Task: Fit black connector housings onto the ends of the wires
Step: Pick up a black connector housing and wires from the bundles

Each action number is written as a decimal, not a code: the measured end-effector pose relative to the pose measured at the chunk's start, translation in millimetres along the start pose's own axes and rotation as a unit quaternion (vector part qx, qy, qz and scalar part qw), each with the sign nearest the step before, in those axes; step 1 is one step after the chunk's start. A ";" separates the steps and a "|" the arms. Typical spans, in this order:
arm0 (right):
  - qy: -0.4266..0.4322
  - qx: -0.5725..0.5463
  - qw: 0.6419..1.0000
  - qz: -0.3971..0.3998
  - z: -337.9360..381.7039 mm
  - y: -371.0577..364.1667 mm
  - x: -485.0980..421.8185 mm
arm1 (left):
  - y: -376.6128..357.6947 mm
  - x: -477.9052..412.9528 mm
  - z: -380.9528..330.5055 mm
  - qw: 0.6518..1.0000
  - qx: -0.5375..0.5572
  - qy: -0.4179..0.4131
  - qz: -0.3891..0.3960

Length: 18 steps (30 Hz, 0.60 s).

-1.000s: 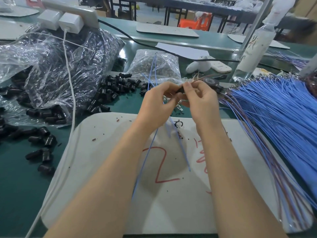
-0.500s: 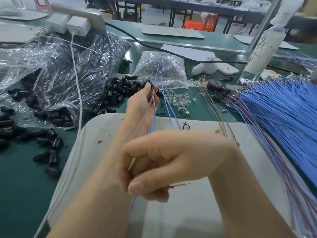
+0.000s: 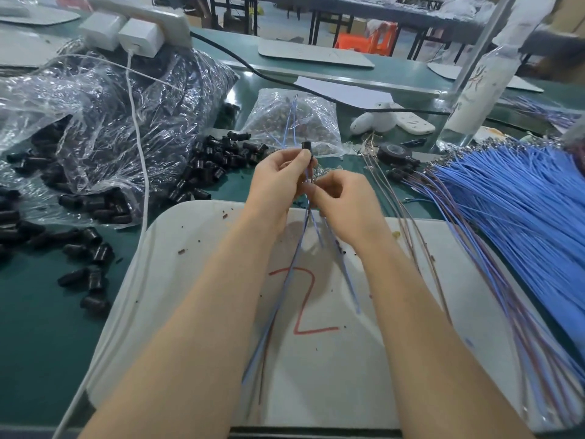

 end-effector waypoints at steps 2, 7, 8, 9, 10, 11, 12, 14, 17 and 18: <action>0.000 0.016 0.999 0.032 0.3 -0.7 1.0 | 2.3 -3.3 0.1 1.000 -0.012 -0.017 -0.015; -0.017 0.094 0.976 0.197 -2.0 -6.7 12.2 | 11.8 -15.9 4.3 0.997 0.033 -0.014 -0.069; -0.018 0.089 0.976 0.199 -1.5 -6.7 12.4 | 12.5 -17.1 4.7 0.997 0.038 -0.017 -0.072; -0.018 0.081 0.979 0.187 -1.0 -6.4 11.4 | 12.6 -17.4 4.7 0.996 0.040 -0.020 -0.073; -0.018 0.064 0.985 0.160 -0.1 -5.5 9.8 | 12.1 -17.3 4.6 0.996 0.039 -0.023 -0.071; -0.016 0.039 0.992 0.122 1.0 -4.2 7.8 | 10.9 -16.5 4.7 0.997 0.036 -0.024 -0.068; -0.013 0.006 0.997 0.081 2.0 -2.6 5.7 | 9.5 -15.5 5.0 0.997 0.030 -0.025 -0.064; -0.012 -0.047 0.998 0.026 3.0 -1.3 2.8 | 6.8 -13.3 5.3 0.998 0.014 -0.031 -0.056; -0.016 -0.059 0.998 0.016 2.0 -3.7 3.0 | 4.6 -10.6 4.3 0.998 -0.009 -0.043 -0.044; -0.016 -0.055 0.998 0.016 1.3 -4.1 2.7 | 4.3 -10.1 4.0 0.998 -0.014 -0.045 -0.042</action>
Point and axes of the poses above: each hand's wrist, its own x-axis away from the middle knuckle, its own y-axis out of the back of the hand, z = x × y, the point moved 5 cm from there along -x, towards the middle knuckle, and after that the axes turned 11 degrees about -z, right-handed, at the moved point
